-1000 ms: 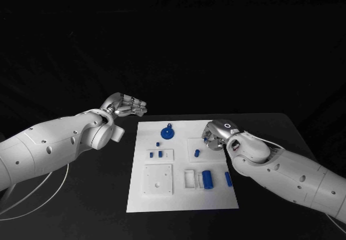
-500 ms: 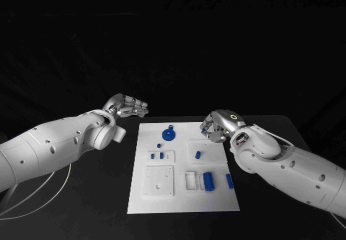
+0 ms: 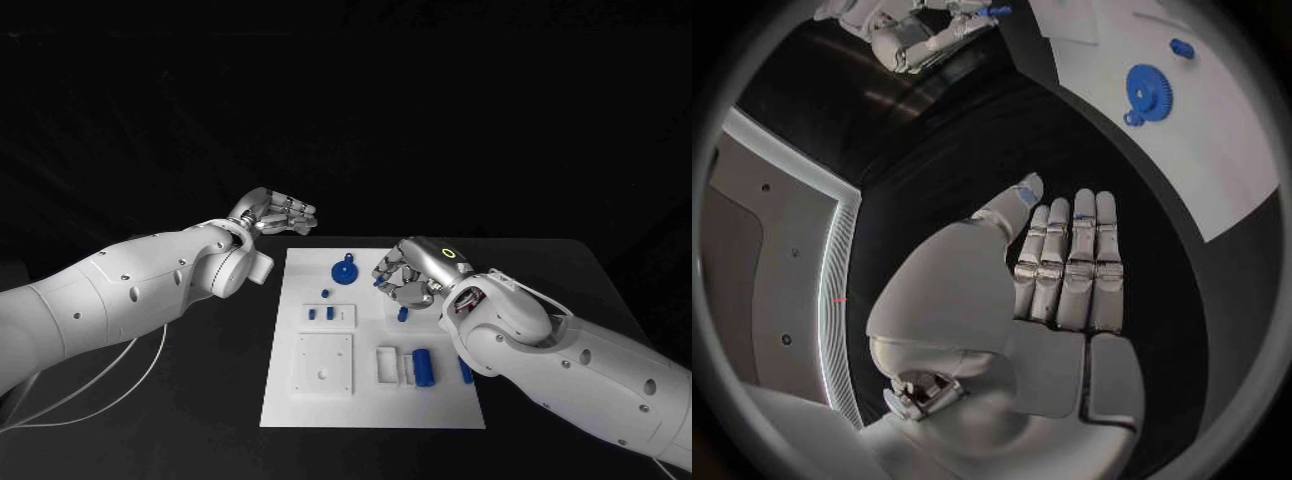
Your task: Assemble the parts on the task board
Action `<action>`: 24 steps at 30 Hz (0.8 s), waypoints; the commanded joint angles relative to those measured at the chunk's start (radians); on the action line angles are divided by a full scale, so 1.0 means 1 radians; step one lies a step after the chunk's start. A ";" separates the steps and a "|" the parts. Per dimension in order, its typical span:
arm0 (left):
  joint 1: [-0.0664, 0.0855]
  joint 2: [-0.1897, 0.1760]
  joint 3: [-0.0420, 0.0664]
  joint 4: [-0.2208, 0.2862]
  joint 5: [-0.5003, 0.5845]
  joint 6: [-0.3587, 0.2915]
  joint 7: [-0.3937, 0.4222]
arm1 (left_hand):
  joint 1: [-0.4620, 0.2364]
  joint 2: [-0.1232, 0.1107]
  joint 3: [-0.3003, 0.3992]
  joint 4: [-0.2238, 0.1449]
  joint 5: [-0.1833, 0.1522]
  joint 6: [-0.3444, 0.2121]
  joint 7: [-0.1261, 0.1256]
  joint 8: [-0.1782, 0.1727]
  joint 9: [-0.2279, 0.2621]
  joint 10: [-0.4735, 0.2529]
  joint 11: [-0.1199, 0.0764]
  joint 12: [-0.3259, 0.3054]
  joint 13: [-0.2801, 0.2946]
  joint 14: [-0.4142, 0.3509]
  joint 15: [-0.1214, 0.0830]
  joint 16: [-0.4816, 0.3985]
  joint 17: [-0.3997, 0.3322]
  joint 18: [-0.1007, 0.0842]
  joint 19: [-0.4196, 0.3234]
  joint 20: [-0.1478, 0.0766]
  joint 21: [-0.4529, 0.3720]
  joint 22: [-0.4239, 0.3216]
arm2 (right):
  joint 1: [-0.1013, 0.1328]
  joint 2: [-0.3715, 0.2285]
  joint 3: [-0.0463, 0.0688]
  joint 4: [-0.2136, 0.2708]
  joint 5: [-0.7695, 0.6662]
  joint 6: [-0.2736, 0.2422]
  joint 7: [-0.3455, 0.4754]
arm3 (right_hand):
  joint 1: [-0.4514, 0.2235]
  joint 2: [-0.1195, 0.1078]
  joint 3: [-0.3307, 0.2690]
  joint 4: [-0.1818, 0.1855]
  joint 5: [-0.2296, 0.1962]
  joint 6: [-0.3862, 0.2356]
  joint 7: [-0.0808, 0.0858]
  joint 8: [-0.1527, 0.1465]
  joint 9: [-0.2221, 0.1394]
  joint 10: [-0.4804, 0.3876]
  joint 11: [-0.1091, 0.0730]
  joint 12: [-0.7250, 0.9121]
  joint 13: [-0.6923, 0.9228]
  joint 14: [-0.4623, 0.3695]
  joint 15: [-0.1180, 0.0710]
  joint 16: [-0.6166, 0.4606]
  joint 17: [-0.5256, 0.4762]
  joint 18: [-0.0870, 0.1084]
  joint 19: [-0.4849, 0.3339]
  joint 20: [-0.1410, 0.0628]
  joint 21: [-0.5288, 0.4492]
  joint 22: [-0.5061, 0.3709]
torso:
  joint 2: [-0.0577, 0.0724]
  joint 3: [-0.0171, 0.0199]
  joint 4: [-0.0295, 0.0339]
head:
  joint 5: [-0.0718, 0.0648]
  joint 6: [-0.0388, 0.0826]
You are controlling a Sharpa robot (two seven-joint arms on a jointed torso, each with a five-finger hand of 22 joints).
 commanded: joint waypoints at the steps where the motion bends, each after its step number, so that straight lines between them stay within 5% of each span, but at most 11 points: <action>1: 0.000 0.014 0.001 -0.011 0.049 -0.030 0.020 | -0.002 0.002 -0.002 -0.003 0.000 -0.008 0.002 -0.001 0.000 -0.006 0.001 -0.002 0.000 -0.005 0.003 -0.003 0.001 -0.007 -0.006 0.002 -0.004 -0.001 | -0.015 0.013 -0.010 0.016 -0.017 -0.002 0.014 | 0.002 0.006 -0.006 -0.002 0.004 0.005 0.002 0.003 0.002 -0.001 0.003 0.003 0.003 0.005 0.001 -0.007 0.001 0.017 0.037 -0.004 0.001 -0.001 | -0.009 -0.0081 0.0001 | 0.011 -0.003; 12: -0.006 0.065 0.000 -0.052 0.081 -0.040 0.026 | -0.003 0.002 0.001 0.000 0.002 -0.009 0.002 -0.001 0.000 -0.007 0.002 -0.002 0.000 -0.006 0.004 -0.003 0.001 -0.008 -0.005 0.002 -0.003 -0.014 | -0.064 0.064 -0.090 0.024 -0.083 -0.004 0.021 | 0.002 0.009 -0.008 -0.008 0.004 0.006 0.002 0.003 0.001 -0.001 0.003 0.003 0.003 0.007 0.001 -0.010 0.003 0.018 0.037 -0.003 0.002 0.000 | -0.023 -0.0187 0.0045 | 0.042 -0.017; 18: -0.009 0.078 0.000 -0.055 0.083 -0.039 0.027 | -0.003 0.003 0.002 0.001 0.002 -0.011 0.003 -0.001 0.000 -0.008 0.002 -0.002 0.000 -0.008 0.005 -0.003 0.001 -0.008 -0.005 0.003 -0.003 -0.017 | -0.089 0.093 -0.117 -0.004 -0.112 -0.009 0.026 | 0.001 0.009 -0.007 -0.010 0.004 0.006 0.002 0.003 0.001 0.000 0.003 0.003 0.003 0.008 0.001 -0.012 0.004 0.018 0.037 -0.003 0.001 0.000 | -0.024 -0.0179 0.0063 | 0.058 -0.027; 24: -0.010 0.082 0.000 -0.056 0.083 -0.035 0.025 | -0.004 0.003 0.002 0.002 0.002 -0.014 0.004 -0.002 0.000 -0.011 0.003 -0.002 0.000 -0.010 0.005 -0.003 0.001 -0.008 -0.005 0.003 -0.003 -0.020 | -0.105 0.113 -0.127 -0.038 -0.120 -0.018 0.028 | 0.001 0.009 -0.005 -0.011 0.004 0.006 0.001 0.003 0.001 0.000 0.003 0.003 0.003 0.009 0.001 -0.012 0.004 0.019 0.037 -0.004 -0.001 0.000 | -0.023 -0.0179 0.0062 | 0.074 -0.028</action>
